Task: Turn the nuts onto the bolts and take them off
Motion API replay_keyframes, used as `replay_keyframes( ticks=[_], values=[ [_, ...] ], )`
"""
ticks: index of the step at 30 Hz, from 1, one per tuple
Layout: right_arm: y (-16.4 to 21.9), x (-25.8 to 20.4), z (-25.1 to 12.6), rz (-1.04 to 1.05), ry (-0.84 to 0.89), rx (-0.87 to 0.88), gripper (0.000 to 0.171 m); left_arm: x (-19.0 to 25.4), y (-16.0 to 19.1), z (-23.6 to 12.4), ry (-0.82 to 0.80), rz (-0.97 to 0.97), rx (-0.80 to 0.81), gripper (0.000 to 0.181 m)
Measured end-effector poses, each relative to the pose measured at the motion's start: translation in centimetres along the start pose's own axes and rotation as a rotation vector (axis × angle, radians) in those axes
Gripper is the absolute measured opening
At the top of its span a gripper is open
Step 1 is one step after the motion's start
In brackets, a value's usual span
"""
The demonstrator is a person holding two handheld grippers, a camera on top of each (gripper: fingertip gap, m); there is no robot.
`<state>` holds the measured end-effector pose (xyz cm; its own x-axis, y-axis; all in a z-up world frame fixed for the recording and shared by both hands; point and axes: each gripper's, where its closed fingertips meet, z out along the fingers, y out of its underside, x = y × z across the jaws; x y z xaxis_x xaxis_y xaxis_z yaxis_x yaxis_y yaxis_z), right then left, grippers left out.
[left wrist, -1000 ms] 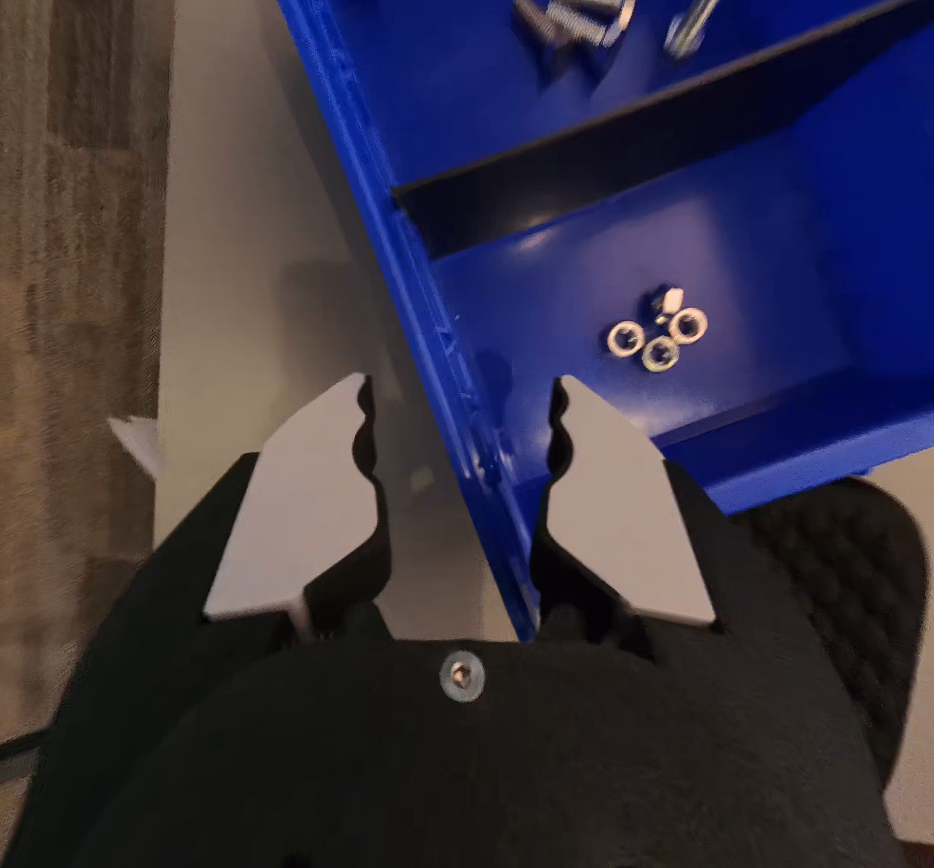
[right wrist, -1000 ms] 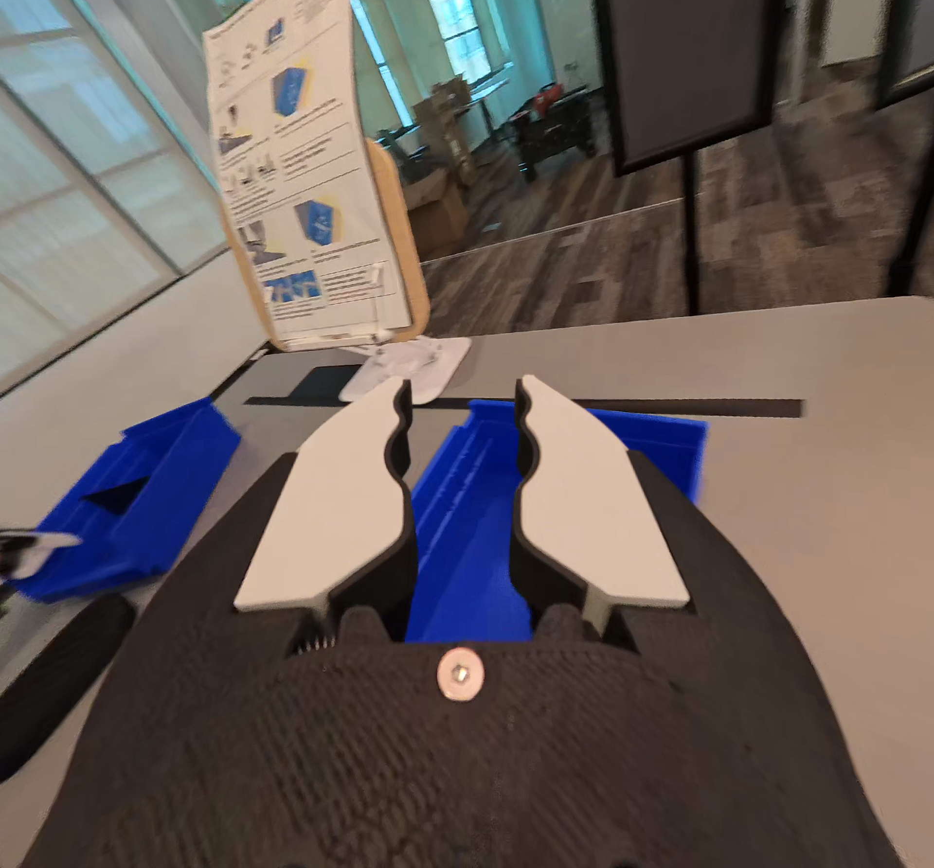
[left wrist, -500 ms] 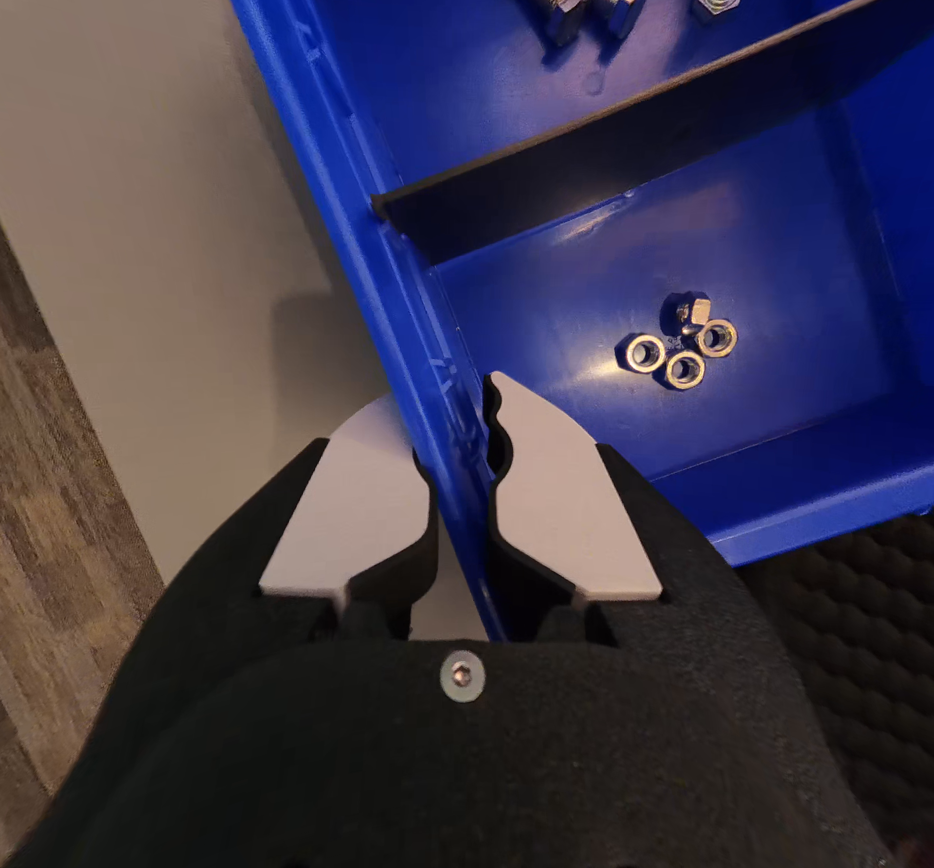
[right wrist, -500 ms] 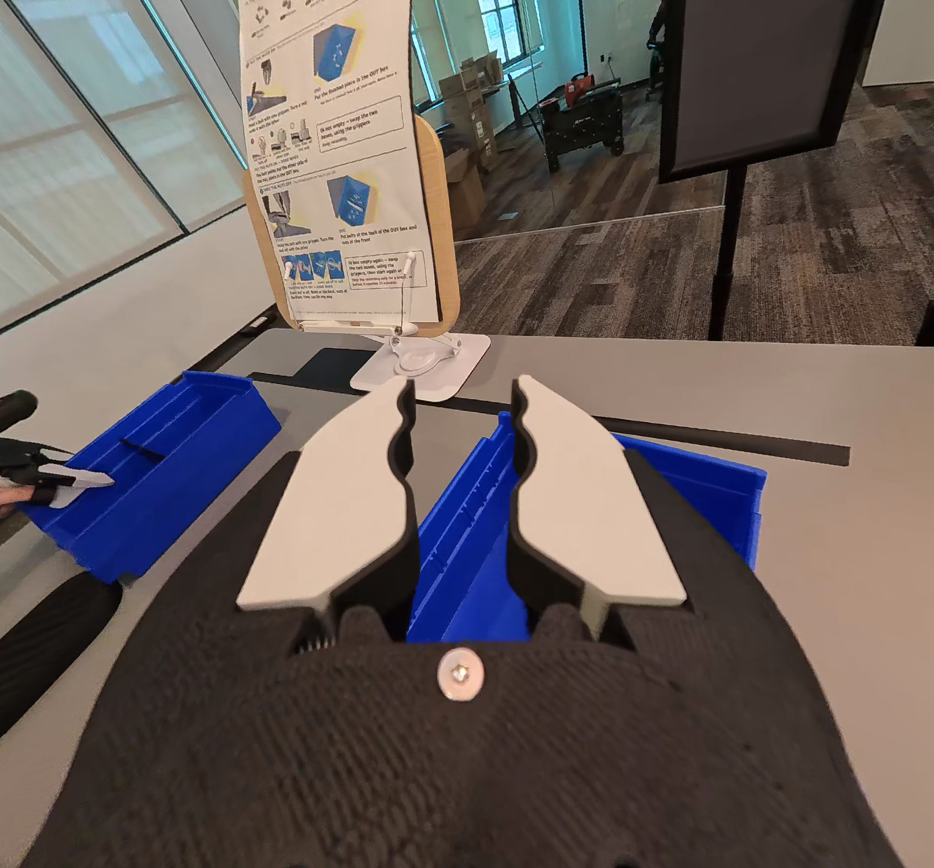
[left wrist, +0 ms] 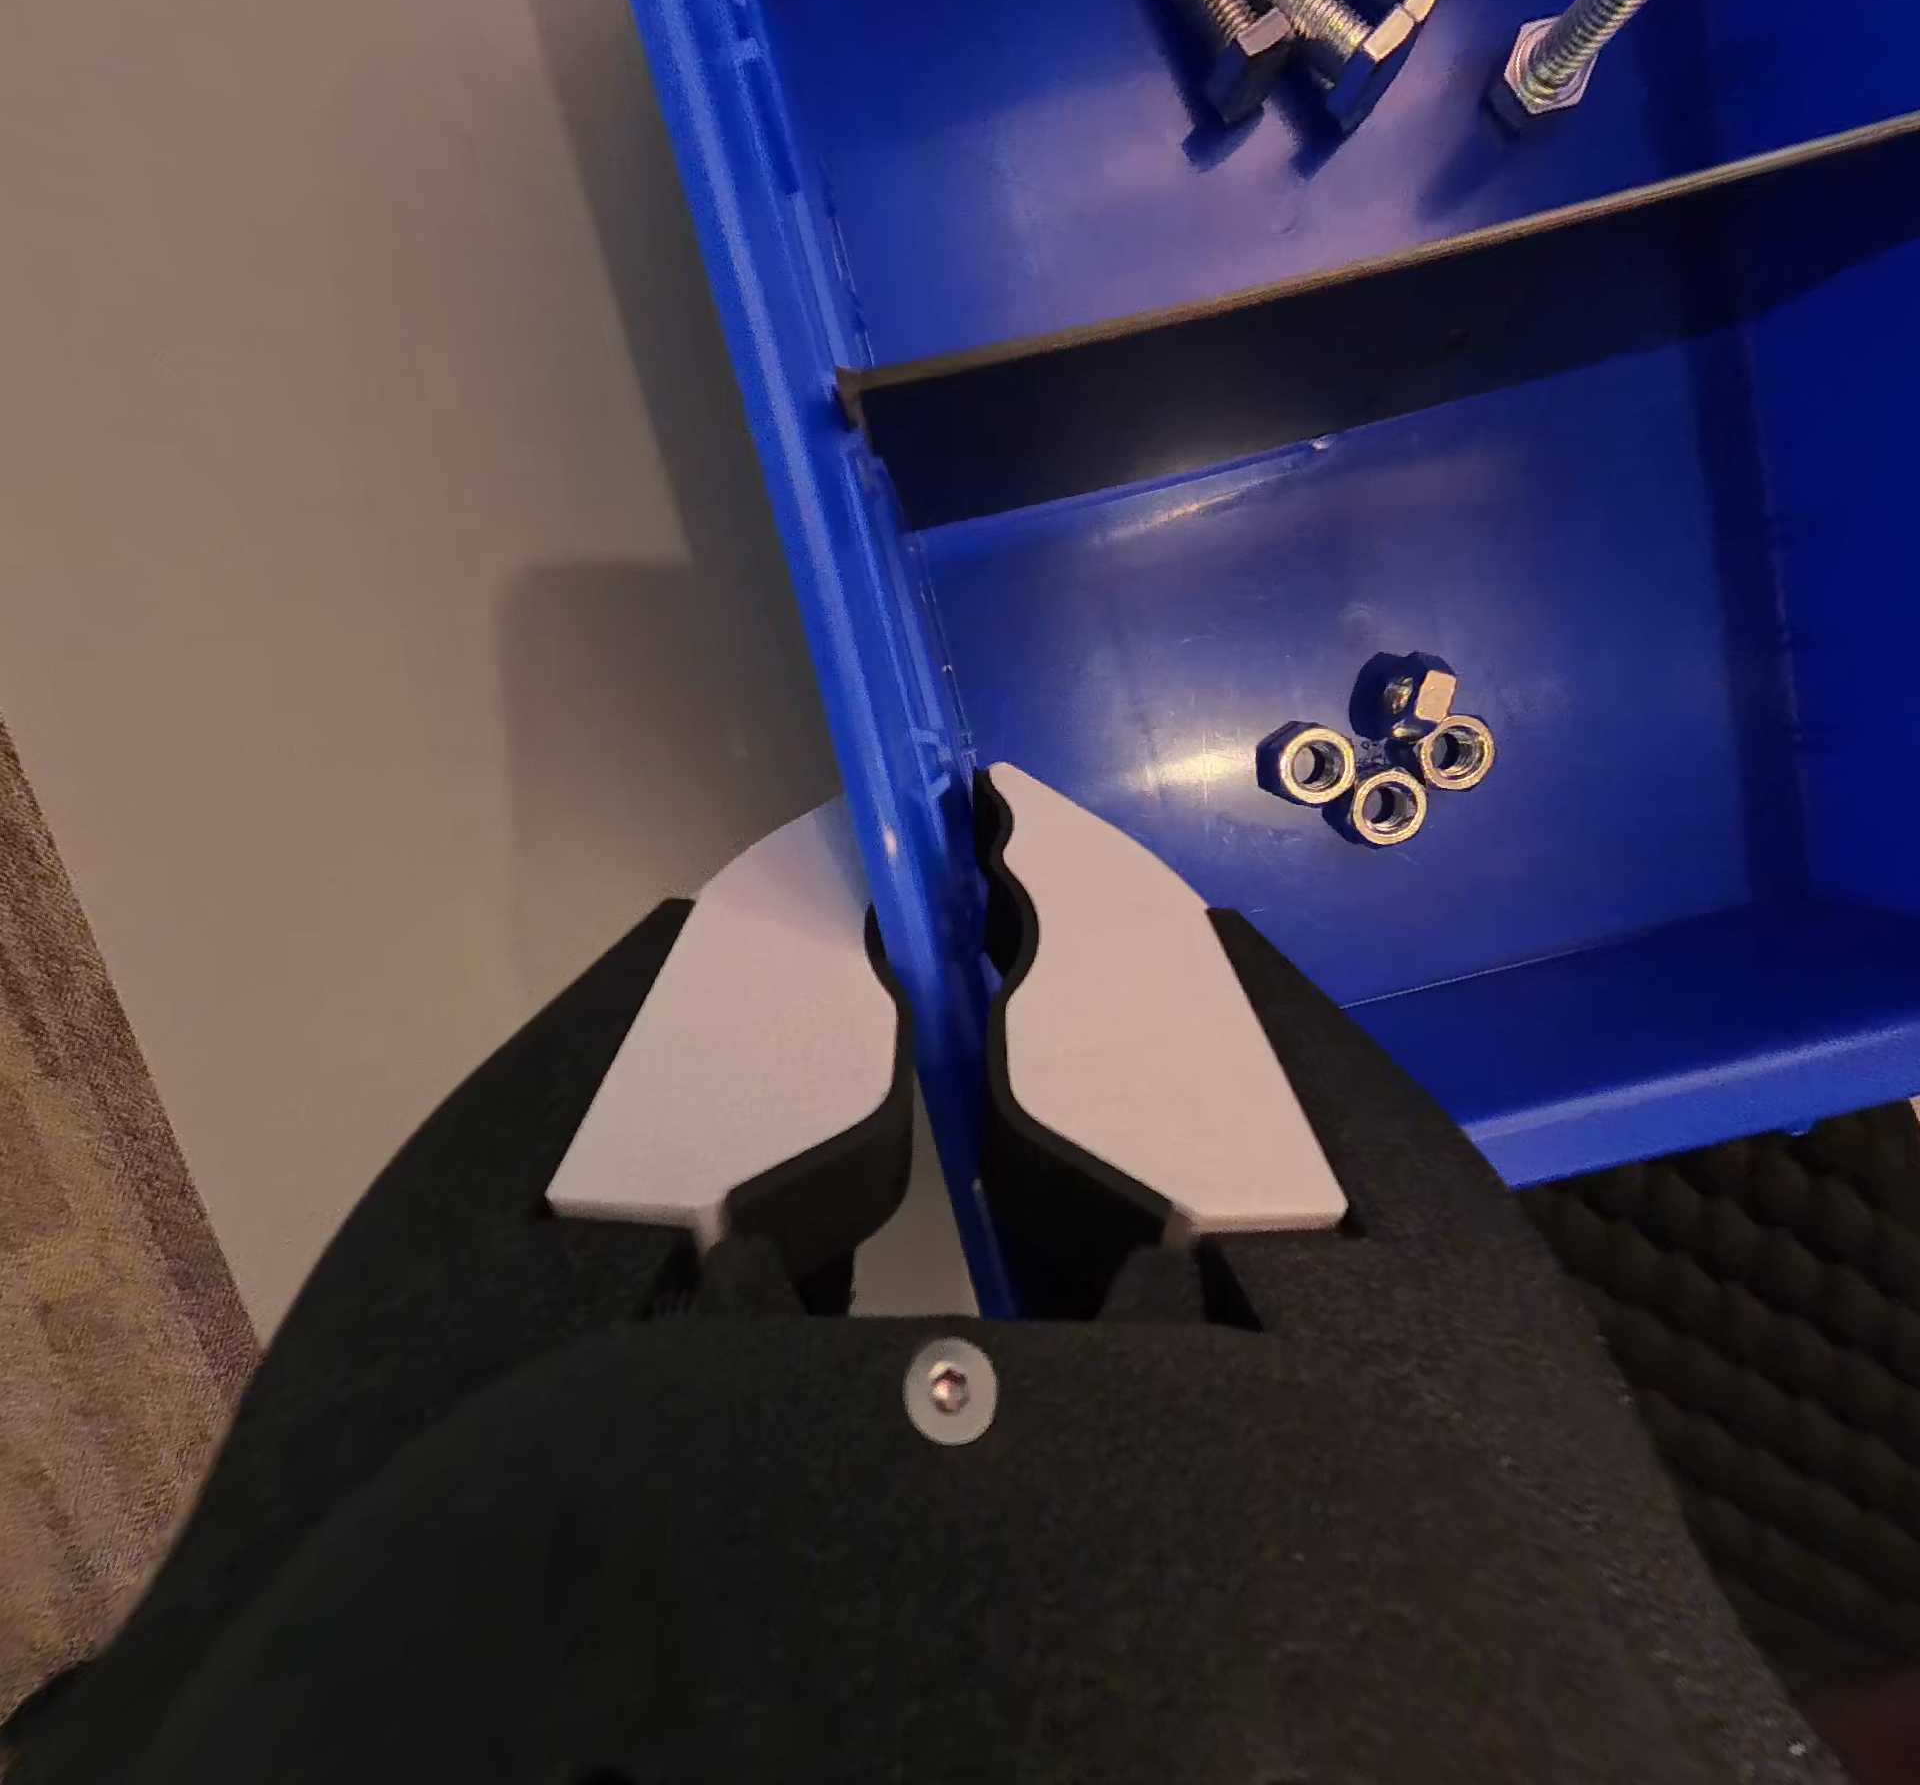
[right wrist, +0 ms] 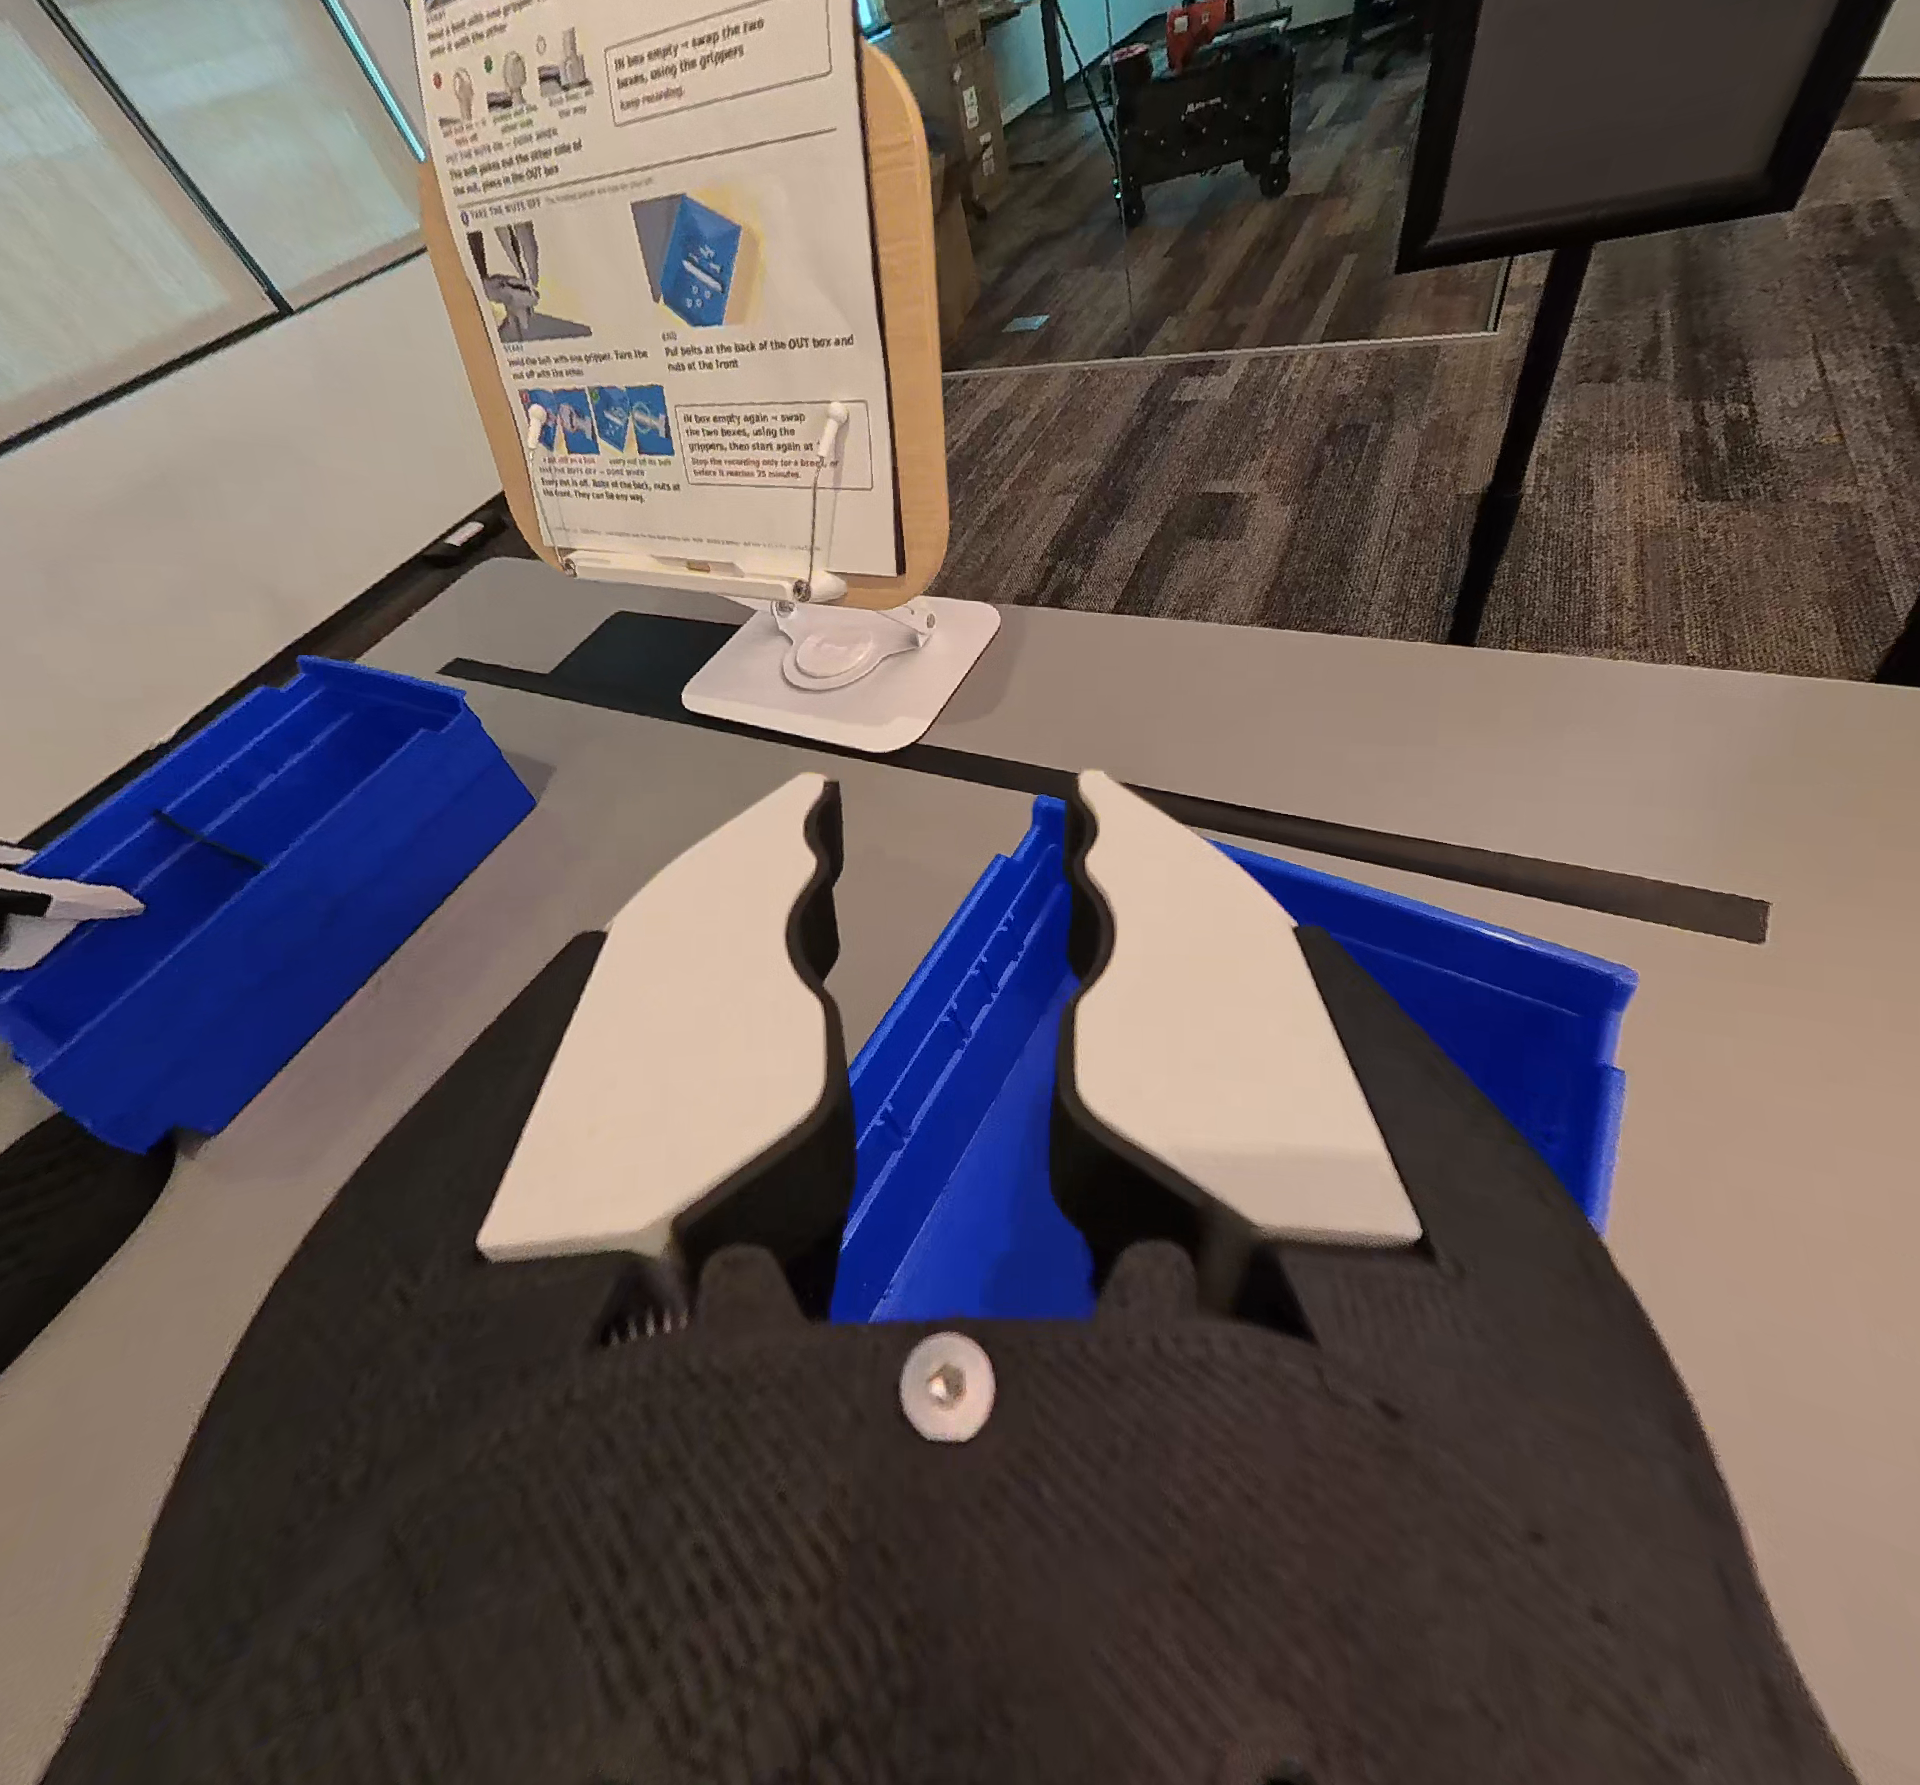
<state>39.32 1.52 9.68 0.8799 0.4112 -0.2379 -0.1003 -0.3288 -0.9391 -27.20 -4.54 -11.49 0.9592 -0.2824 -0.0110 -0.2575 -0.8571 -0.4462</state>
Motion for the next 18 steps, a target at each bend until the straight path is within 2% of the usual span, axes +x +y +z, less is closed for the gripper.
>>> replay_keyframes(
  ticks=[3,5,7,9,11,14,18],
  values=[
    [0.3,-0.4,0.7,-0.021,0.001,-0.021,0.043,0.0,0.0,-0.1,-0.007,-0.014,0.031,0.009],
    [0.4,-0.5,1.0,-0.037,0.012,-0.032,0.045,-0.3,0.3,-0.4,-0.028,-0.013,0.025,0.029],
    [0.4,-0.6,1.0,-0.055,0.024,-0.037,0.045,-1.5,-0.3,-2.1,-0.129,0.01,0.075,0.039],
    [0.2,-0.6,0.9,-0.064,0.029,-0.028,0.045,-1.1,-1.8,-4.8,-0.185,0.073,0.186,0.038],
    [-0.1,-0.7,0.8,-0.064,0.025,-0.013,0.044,1.6,-2.9,-6.8,-0.142,0.149,0.252,0.037],
    [-0.2,-0.7,0.8,-0.057,0.018,-0.007,0.044,5.9,-3.6,-7.9,-0.102,0.257,0.267,0.032],
    [0.2,-1.0,1.1,-0.066,0.014,-0.026,0.044,10.9,-3.0,-5.6,0.011,0.311,0.168,0.026]
  ],
)
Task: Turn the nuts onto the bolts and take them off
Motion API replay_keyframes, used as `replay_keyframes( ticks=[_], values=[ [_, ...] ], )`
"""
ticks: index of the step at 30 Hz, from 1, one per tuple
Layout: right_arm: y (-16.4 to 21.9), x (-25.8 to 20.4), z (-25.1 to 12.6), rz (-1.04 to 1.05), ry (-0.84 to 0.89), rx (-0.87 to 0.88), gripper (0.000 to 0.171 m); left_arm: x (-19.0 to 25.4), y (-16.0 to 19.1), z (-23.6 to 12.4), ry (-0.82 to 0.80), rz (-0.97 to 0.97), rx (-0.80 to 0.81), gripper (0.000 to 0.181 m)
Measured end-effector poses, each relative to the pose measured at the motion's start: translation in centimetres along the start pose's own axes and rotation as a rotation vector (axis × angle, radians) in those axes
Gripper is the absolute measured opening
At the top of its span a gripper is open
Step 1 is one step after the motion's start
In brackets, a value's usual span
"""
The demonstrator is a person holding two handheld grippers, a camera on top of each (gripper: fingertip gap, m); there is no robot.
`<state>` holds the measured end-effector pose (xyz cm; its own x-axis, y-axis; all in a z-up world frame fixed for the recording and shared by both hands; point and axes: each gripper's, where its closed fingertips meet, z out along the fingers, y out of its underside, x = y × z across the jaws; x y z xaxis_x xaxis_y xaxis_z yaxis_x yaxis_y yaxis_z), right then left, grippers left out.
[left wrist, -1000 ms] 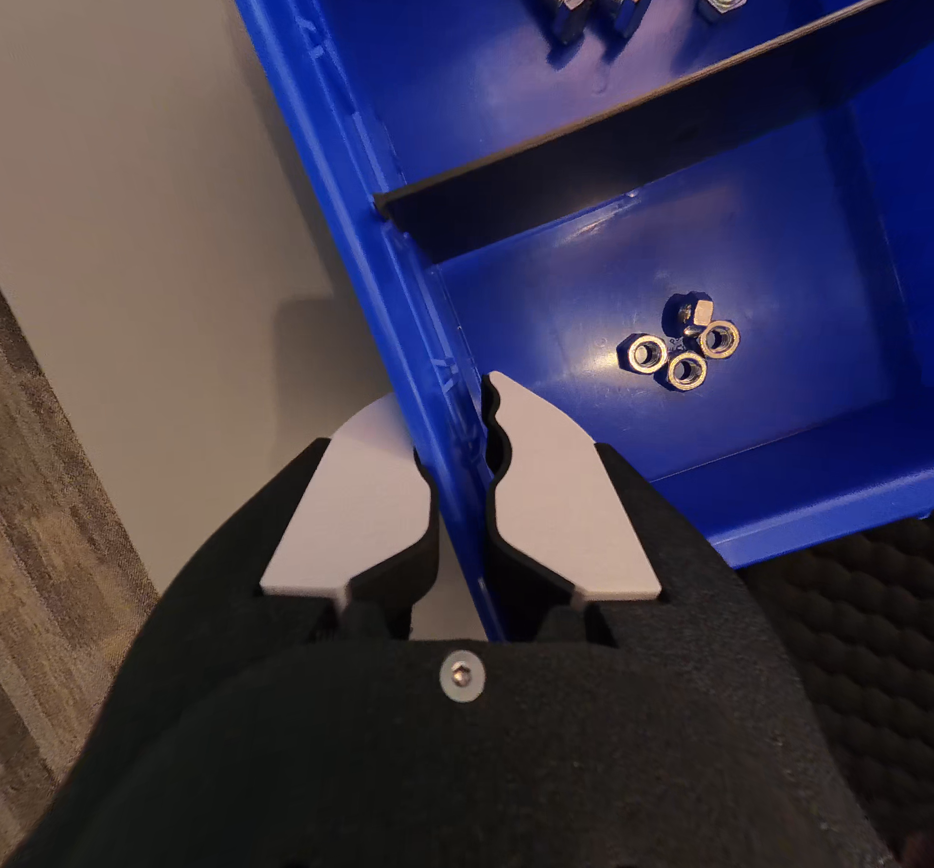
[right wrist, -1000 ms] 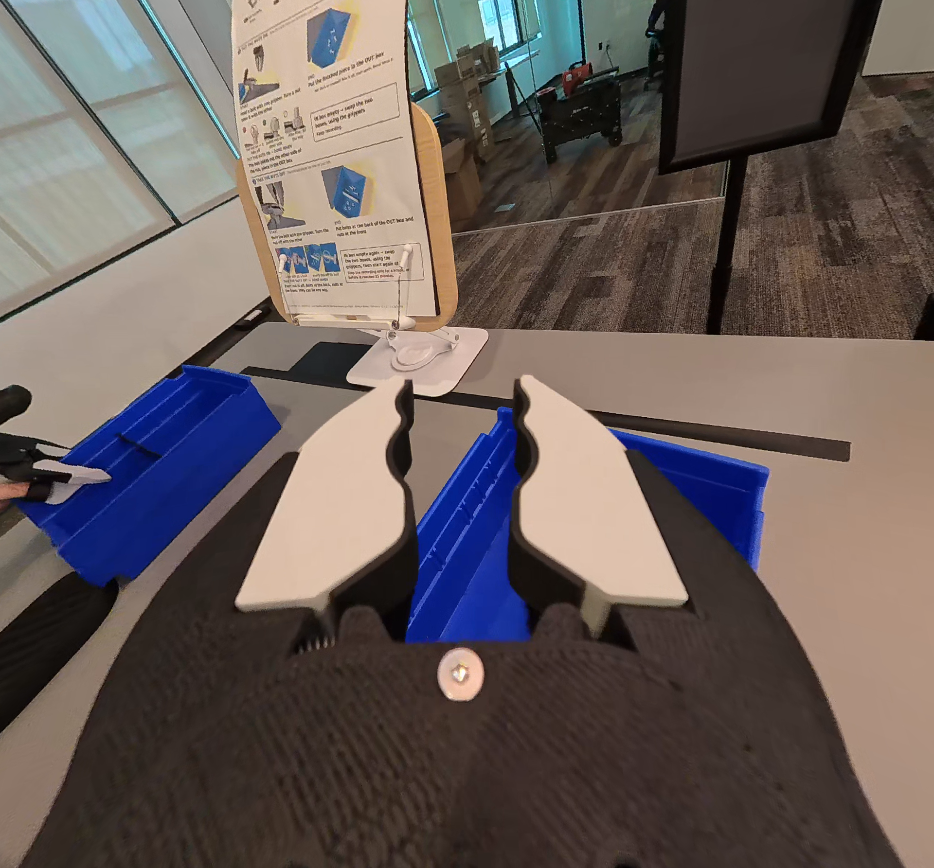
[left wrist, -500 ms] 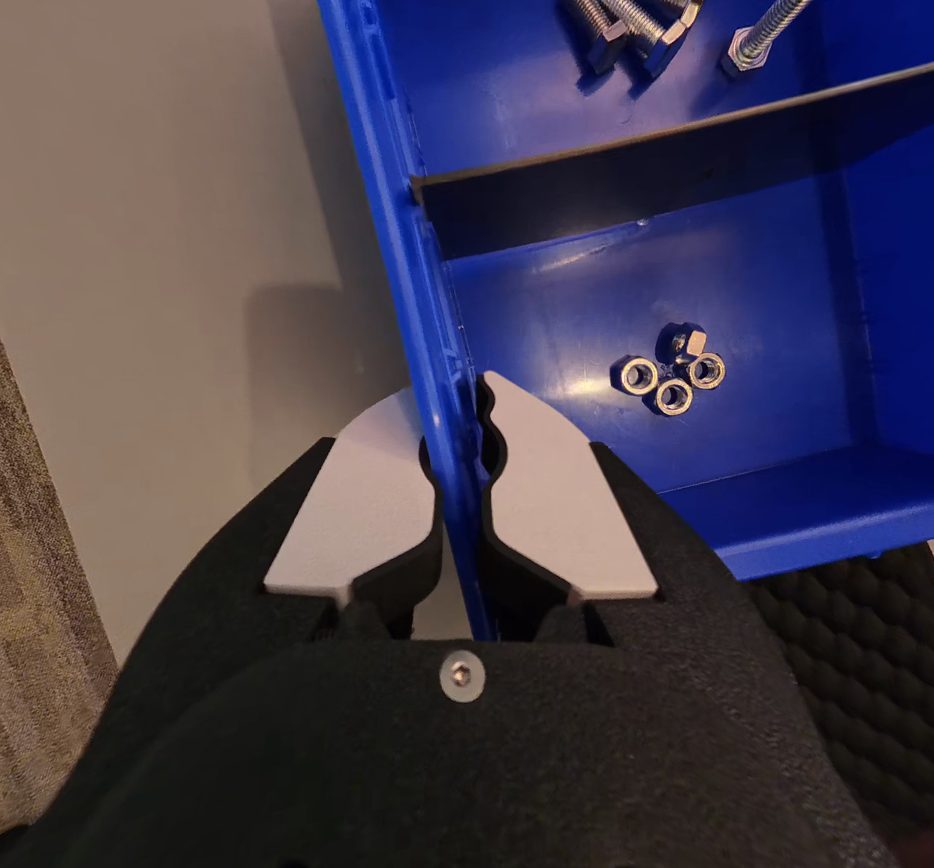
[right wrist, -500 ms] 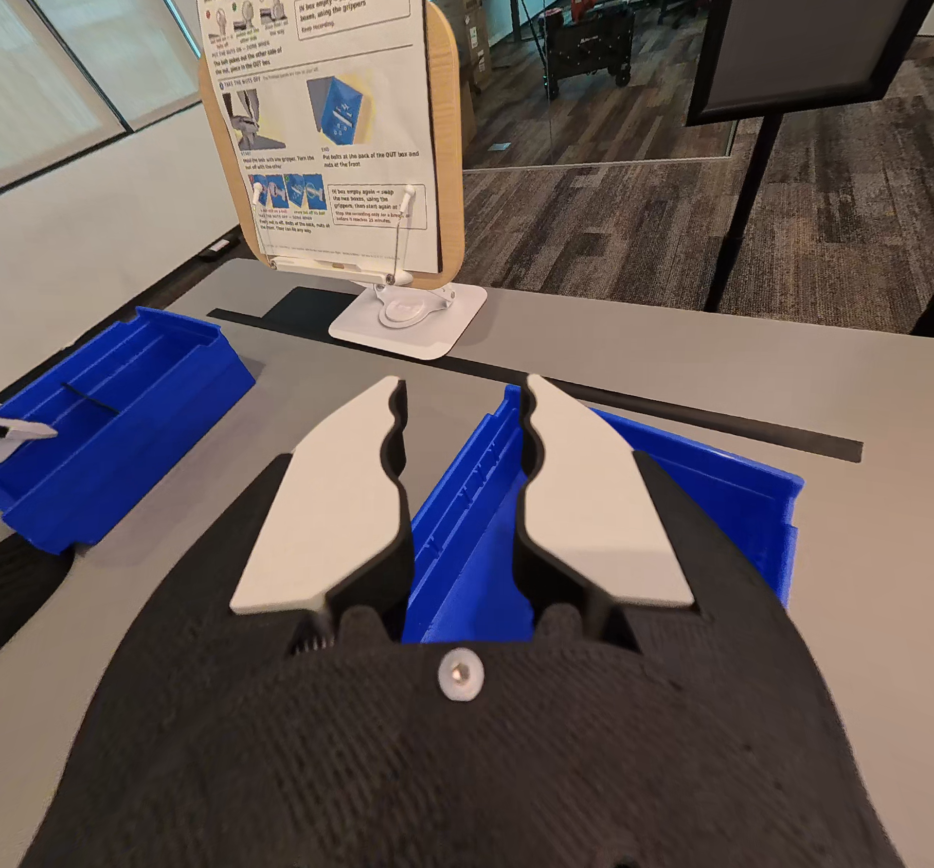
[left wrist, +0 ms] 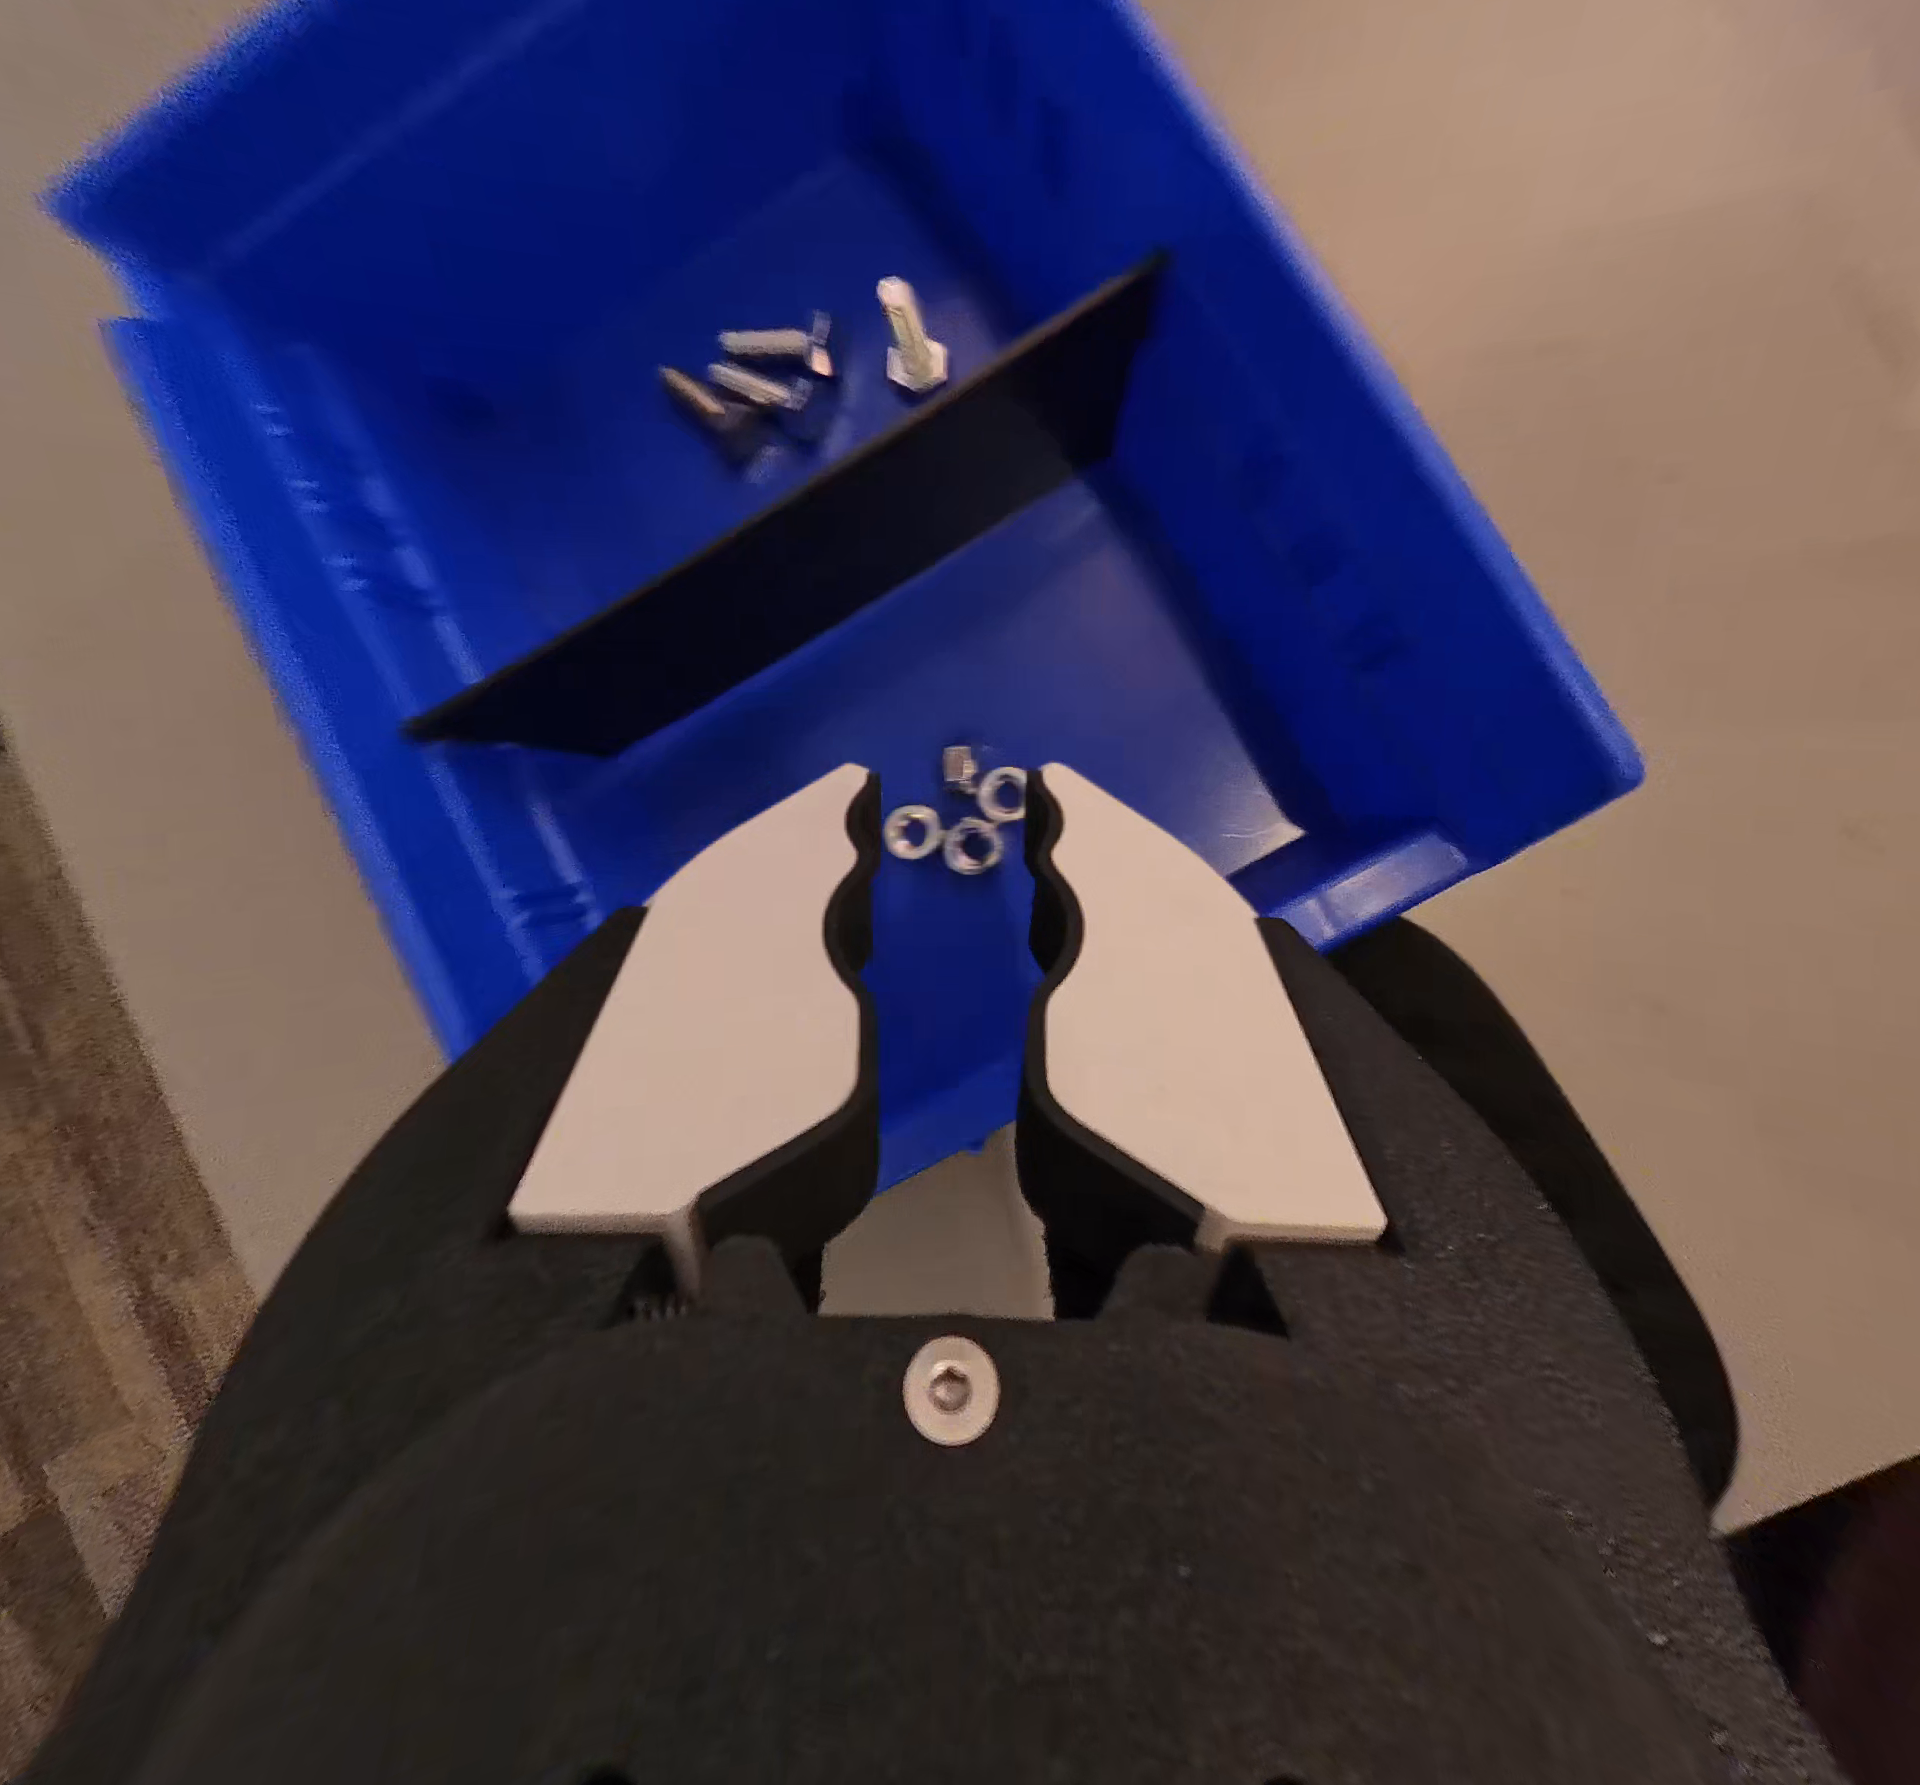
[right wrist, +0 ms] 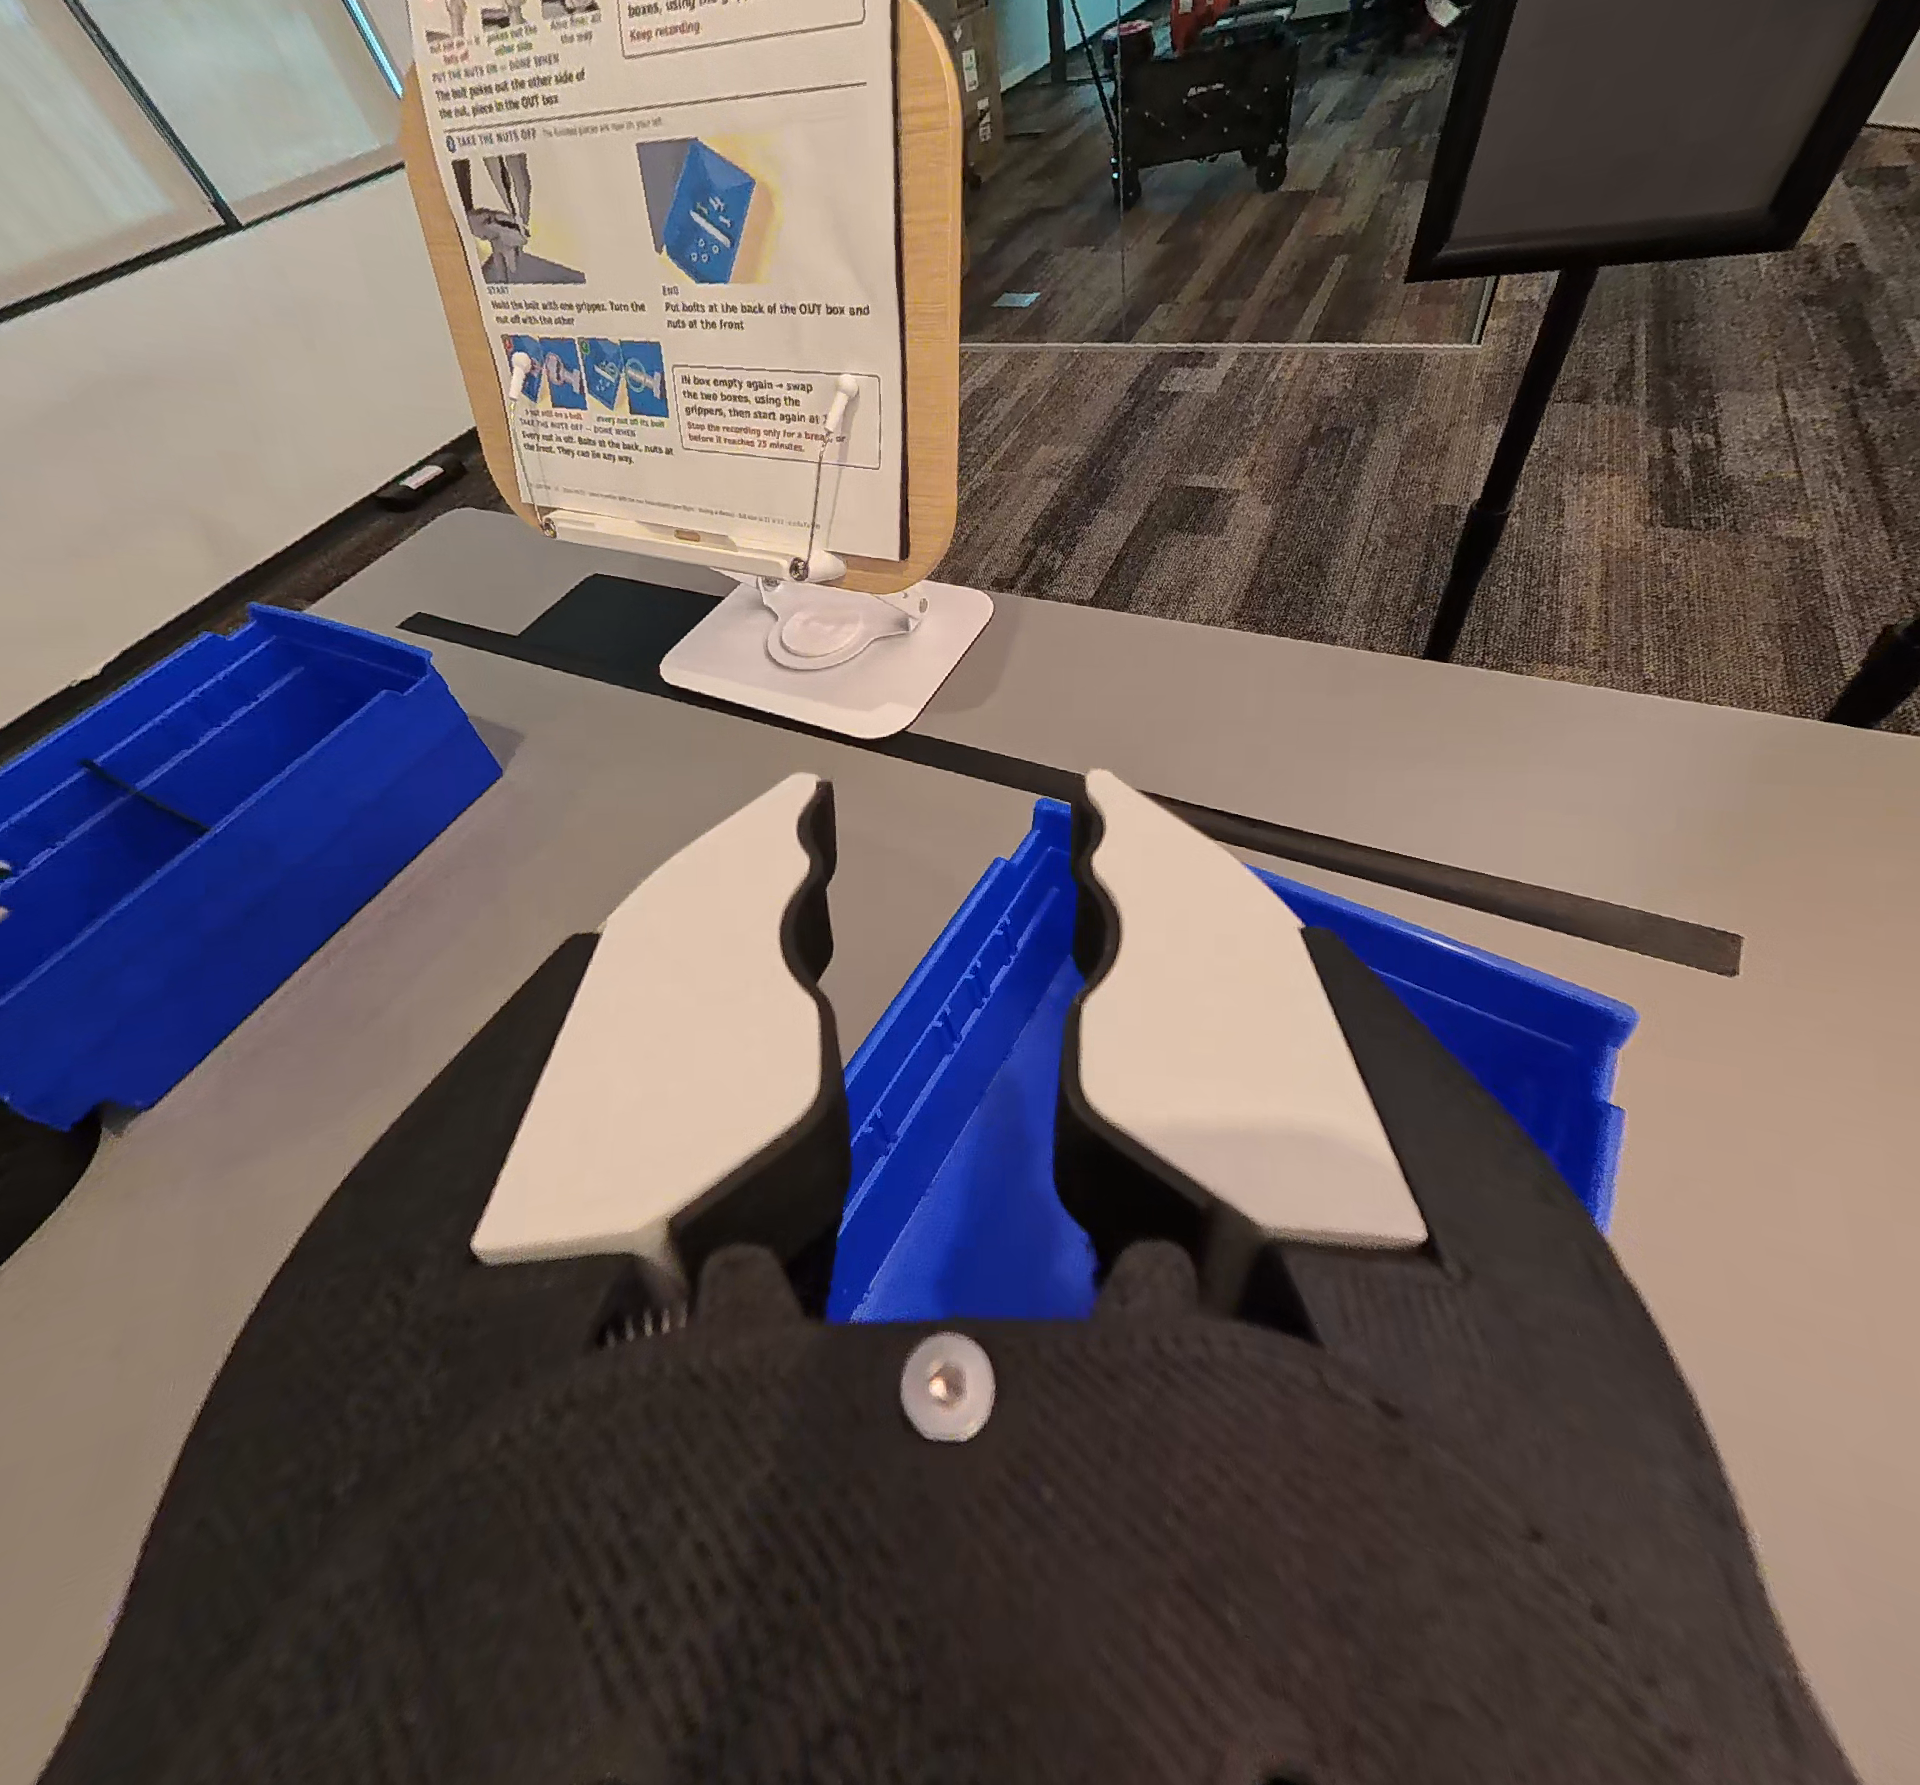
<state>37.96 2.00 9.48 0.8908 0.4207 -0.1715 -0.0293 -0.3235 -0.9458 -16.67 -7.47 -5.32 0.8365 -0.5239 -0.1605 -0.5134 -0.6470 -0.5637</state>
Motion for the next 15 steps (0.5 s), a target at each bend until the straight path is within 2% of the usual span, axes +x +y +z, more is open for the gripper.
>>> replay_keyframes(
  ticks=[6,10,15],
  values=[
    [0.5,-0.6,0.7,-0.017,-0.018,-0.032,0.044,0.0,1.7,4.8,-0.009,-0.028,-0.172,0.025],
    [0.7,-0.5,0.9,-0.018,-0.017,-0.044,0.044,0.5,1.8,5.9,0.075,-0.108,-0.198,0.021],
    [0.8,-0.5,1.1,-0.015,-0.025,-0.048,0.044,-0.1,3.0,7.0,0.085,-0.09,-0.274,0.024]
  ],
)
